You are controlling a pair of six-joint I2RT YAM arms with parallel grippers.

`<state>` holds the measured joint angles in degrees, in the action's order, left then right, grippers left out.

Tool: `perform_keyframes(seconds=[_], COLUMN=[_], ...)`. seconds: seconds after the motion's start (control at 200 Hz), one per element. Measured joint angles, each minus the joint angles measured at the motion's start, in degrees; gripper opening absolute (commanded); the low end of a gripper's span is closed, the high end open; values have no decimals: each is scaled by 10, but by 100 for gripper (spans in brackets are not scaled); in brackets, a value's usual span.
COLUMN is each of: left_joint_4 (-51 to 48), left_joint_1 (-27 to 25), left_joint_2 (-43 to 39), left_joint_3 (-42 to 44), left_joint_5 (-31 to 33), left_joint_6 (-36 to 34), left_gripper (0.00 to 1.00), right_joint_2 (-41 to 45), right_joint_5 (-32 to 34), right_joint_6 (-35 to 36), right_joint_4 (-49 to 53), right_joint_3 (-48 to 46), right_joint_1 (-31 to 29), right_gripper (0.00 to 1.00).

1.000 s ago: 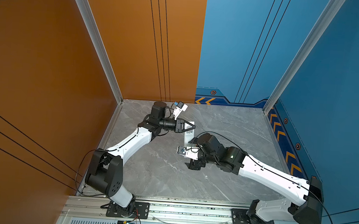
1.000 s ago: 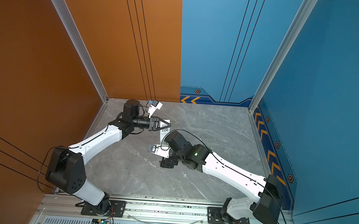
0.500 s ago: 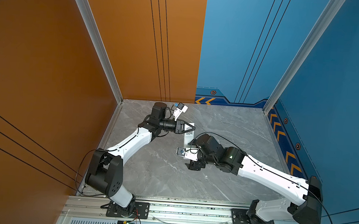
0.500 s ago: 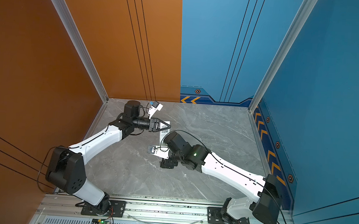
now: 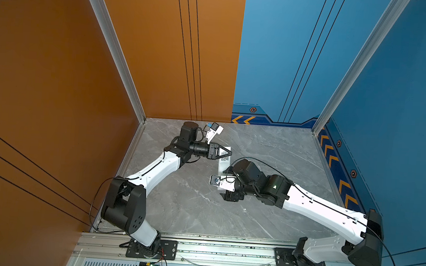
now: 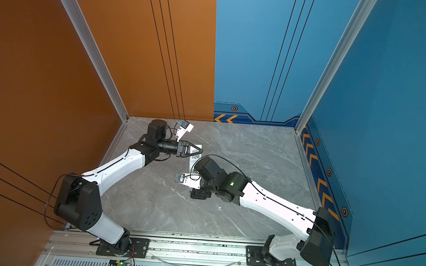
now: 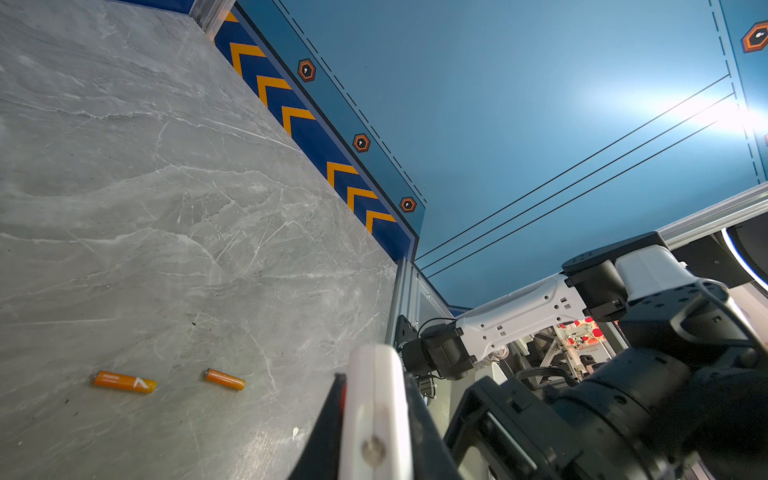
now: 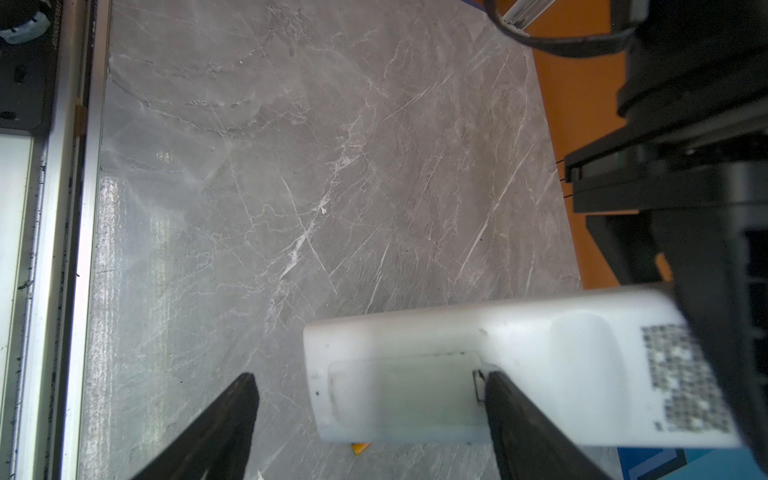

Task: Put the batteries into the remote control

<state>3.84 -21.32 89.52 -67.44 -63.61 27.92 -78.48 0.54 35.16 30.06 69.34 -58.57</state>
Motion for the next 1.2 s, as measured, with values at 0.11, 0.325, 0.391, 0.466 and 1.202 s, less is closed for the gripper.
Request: perform_keyframes(seconds=[0.11, 0.325, 0.391, 0.466, 1.202], left_joint_4=[-3, -5, -5, -5, 8], left_joint_1=[-1, -2, -2, -2, -4], left_joint_2=[0, 0, 0, 0, -5], left_joint_3=[0, 0, 0, 0, 0], left_joint_5=[-1, -6, -7, -10, -16], left_joint_6=[0, 0, 0, 2, 7], left_gripper=[0, 0, 0, 0, 0], right_joint_2=[3, 6, 7, 9, 20], right_joint_5=[0, 10, 12, 12, -5], right_joint_6=[0, 0, 0, 0, 0], right_joint_4=[4, 9, 10, 11, 65], right_joint_3=[0, 0, 0, 0, -2], right_joint_1=[-1, -7, -8, -9, -23], right_gripper=[78, 75, 75, 73, 70])
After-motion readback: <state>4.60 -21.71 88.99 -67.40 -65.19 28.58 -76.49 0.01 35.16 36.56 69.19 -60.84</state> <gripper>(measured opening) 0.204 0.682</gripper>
